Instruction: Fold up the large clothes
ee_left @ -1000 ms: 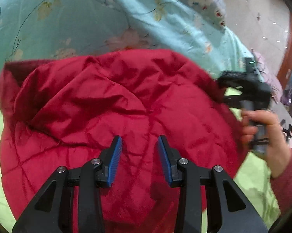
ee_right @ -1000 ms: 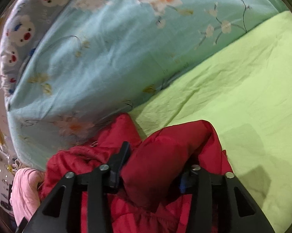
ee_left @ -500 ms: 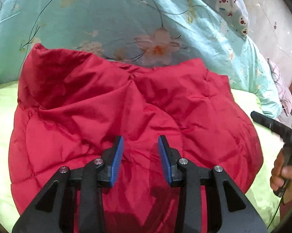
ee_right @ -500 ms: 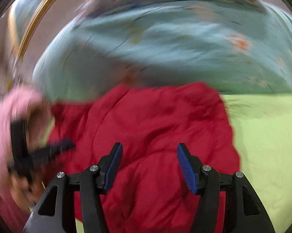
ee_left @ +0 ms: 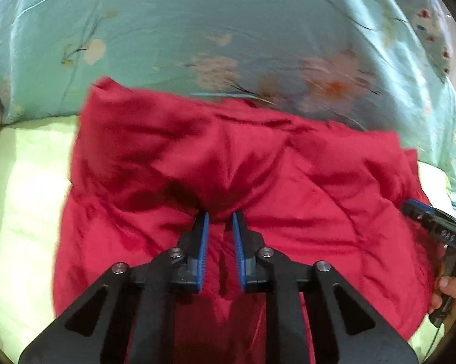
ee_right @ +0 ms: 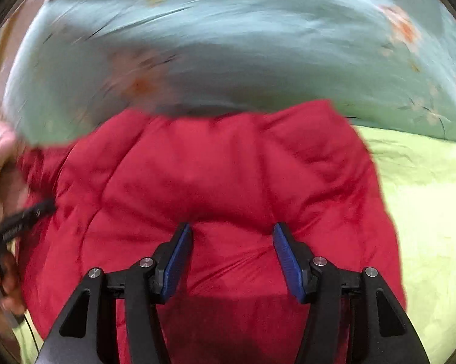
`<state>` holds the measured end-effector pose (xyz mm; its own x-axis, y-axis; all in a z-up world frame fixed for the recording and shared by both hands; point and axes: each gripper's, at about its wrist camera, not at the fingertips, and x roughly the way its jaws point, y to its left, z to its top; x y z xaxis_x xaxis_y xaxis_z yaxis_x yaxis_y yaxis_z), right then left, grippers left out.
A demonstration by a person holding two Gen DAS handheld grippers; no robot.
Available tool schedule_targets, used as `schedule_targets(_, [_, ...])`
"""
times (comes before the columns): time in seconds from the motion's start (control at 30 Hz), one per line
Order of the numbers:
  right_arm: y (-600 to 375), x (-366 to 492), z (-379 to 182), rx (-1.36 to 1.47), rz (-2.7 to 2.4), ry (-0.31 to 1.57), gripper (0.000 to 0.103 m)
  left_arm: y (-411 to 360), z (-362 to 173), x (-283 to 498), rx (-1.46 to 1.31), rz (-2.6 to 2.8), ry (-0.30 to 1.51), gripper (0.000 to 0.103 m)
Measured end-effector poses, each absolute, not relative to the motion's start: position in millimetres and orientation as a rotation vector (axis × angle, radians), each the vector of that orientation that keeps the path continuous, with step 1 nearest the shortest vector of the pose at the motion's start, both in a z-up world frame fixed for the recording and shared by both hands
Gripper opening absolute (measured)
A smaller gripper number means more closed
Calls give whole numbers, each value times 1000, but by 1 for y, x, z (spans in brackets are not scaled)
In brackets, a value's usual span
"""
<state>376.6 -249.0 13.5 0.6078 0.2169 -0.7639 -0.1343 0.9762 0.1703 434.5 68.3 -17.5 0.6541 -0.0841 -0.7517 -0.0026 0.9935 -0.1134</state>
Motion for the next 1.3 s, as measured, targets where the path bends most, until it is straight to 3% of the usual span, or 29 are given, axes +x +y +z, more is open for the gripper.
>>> schedule_targets(0.53, [-295, 421, -17, 258, 156, 922, 57, 116, -52, 479, -196, 50, 931, 12])
schedule_targets(0.97, [-323, 395, 23, 232, 123, 869, 59, 102, -5, 428, -181, 26, 874, 13])
schedule_targets(1.07, [-330, 376, 33, 237, 127, 849, 63, 108, 4, 403, -177, 5, 851, 18])
schedule_targets(1.17, [-337, 363, 38, 248, 140, 849, 65, 112, 10, 378, -185, -5, 826, 30])
schedule_targets(1.3, [-337, 348, 38, 248, 157, 863, 68, 123, 12, 352, -189, 4, 811, 31])
